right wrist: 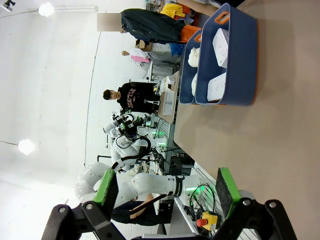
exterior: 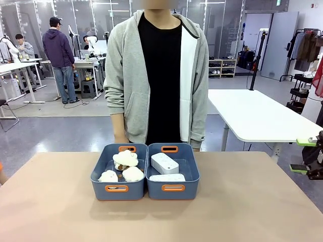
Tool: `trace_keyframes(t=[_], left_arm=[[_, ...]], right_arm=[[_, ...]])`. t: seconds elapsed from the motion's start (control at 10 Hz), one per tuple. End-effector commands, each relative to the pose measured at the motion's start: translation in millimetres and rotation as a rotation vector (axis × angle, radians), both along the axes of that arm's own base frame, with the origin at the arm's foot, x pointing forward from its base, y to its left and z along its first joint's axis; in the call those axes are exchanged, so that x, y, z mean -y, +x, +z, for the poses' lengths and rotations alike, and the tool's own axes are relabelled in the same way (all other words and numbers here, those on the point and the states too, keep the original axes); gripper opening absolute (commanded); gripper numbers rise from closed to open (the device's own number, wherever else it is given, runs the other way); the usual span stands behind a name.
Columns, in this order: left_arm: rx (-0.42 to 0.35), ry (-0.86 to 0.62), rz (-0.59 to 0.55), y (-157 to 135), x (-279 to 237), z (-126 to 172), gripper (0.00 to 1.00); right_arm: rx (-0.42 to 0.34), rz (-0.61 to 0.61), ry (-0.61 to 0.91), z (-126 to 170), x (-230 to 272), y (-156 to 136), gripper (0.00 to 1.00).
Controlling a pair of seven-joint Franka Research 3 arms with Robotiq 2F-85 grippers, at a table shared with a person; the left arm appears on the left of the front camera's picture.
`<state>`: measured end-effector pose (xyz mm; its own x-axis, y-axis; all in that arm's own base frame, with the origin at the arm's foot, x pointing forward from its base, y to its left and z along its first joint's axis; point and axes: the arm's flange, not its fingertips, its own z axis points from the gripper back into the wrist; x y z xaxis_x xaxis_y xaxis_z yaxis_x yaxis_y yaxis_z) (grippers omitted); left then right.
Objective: Sort the digital clocks into the basket.
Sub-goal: Pick up the Digital clock from the table and place it into the empty Plastic storage basket.
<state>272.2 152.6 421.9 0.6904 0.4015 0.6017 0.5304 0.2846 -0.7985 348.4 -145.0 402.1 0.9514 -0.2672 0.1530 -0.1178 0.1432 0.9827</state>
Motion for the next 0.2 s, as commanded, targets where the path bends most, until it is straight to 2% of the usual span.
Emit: trace_keyframes(t=[0.0, 0.1], left_arm=[[0.018, -0.008, -0.005, -0.6, 0.6, 3.0, 1.0], [0.018, -0.008, -0.005, -0.6, 0.6, 3.0, 1.0]], right_arm=[[0.001, 0.008, -0.002, 0.9, 0.0, -3.3, 1.0], [0.001, 0.008, -0.002, 0.9, 0.0, -3.3, 1.0]])
